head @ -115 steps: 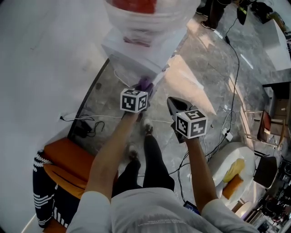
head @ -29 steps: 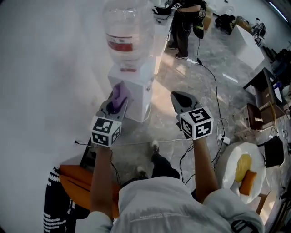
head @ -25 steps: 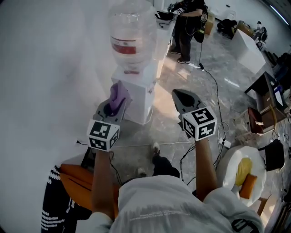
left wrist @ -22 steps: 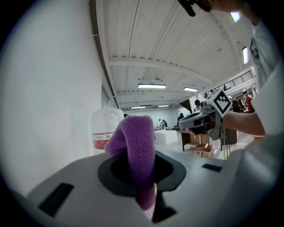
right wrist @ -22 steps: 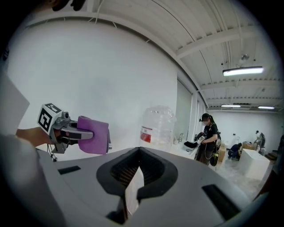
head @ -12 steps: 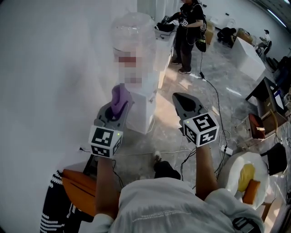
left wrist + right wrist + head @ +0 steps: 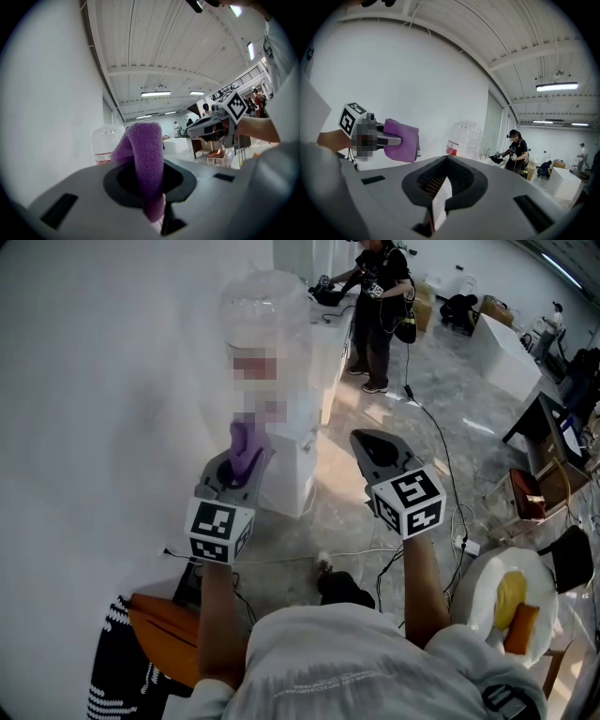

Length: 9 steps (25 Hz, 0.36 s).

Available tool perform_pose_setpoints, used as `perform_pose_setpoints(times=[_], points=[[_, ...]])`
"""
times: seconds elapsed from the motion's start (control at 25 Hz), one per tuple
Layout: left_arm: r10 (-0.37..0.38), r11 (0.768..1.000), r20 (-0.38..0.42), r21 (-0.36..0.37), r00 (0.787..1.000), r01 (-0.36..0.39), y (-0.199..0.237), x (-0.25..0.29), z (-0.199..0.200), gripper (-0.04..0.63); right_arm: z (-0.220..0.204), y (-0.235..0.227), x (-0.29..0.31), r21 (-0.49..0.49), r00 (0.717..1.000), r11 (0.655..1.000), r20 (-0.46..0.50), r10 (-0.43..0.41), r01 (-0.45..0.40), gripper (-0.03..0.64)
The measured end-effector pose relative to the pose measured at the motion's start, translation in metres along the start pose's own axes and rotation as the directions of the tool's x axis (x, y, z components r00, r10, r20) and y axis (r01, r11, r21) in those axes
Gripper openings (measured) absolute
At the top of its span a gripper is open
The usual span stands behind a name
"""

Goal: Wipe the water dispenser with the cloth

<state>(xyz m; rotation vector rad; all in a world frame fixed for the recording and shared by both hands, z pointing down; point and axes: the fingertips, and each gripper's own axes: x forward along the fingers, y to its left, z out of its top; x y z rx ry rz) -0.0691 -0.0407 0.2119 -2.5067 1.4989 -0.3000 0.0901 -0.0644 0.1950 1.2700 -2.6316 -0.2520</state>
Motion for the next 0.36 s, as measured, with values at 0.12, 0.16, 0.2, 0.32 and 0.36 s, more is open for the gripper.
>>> perform_pose_setpoints(times=[0.12, 0.16, 0.2, 0.32, 0.36], points=[[-0.011, 1.000, 0.006, 0.004, 1.000, 0.011, -0.0049, 0.0005, 0.0026, 0.049, 0.0004, 0.0006, -0.0045, -0.003, 1.000, 1.000, 0.003, -0.005, 0.005, 0.015], [-0.014, 1.000, 0.008, 0.003, 1.000, 0.014, -0.0064, 0.0009, 0.0031, 0.049, -0.0003, 0.0004, -0.0059, -0.003, 1.000, 1.000, 0.002, -0.006, 0.006, 0.015], [-0.017, 1.000, 0.008, 0.003, 1.000, 0.017, -0.0077, 0.0013, 0.0033, 0.049, -0.0012, -0.0003, -0.0071, -0.002, 1.000, 1.000, 0.000, -0.008, 0.008, 0.015], [-0.027, 1.000, 0.005, 0.000, 1.000, 0.027, -0.0107, 0.0033, 0.0028, 0.049, -0.0037, -0.0038, -0.0098, -0.001, 1.000, 1.000, -0.006, -0.018, 0.018, 0.015], [-0.030, 1.000, 0.004, -0.002, 1.000, 0.030, -0.0115, 0.0040, 0.0025, 0.049, -0.0044, -0.0052, -0.0107, -0.001, 1.000, 1.000, -0.008, -0.022, 0.022, 0.015]])
